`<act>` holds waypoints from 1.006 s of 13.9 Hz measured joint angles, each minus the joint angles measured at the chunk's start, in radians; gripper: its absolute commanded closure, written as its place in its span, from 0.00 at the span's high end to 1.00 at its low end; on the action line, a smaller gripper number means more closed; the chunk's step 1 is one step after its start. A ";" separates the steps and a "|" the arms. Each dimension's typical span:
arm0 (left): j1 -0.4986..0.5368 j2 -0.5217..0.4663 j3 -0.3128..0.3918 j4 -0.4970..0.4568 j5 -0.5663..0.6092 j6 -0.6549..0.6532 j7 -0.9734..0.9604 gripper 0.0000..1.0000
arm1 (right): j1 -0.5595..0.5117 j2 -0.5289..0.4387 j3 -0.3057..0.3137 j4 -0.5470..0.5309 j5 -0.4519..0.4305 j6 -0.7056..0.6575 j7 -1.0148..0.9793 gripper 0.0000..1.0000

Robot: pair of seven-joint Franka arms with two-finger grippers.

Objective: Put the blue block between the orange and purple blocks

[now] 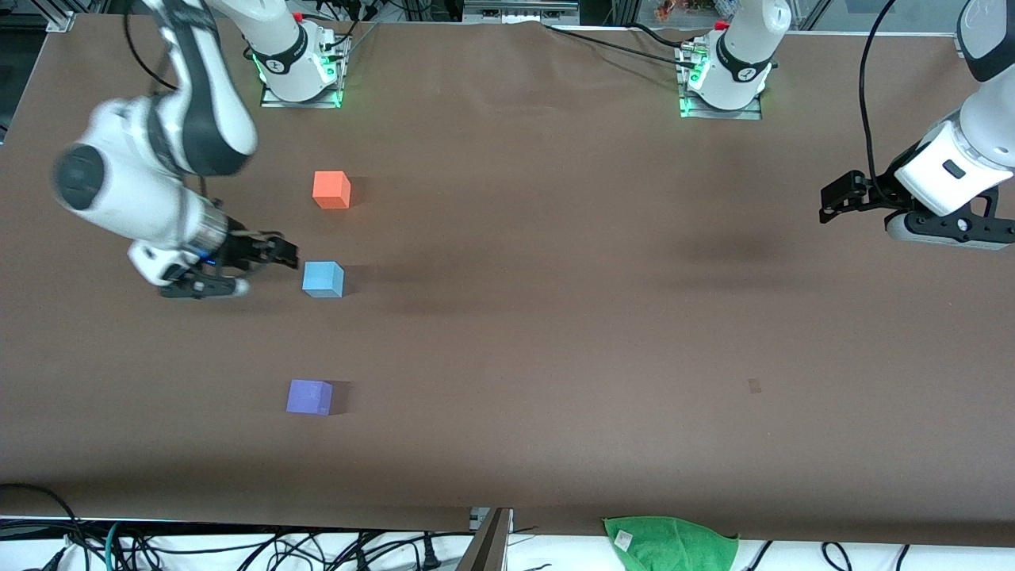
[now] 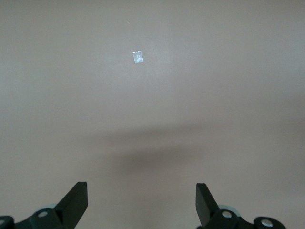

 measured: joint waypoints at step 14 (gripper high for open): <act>0.000 0.000 0.000 0.000 0.000 -0.001 0.000 1.00 | -0.227 -0.124 0.204 0.257 -0.150 -0.346 -0.040 1.00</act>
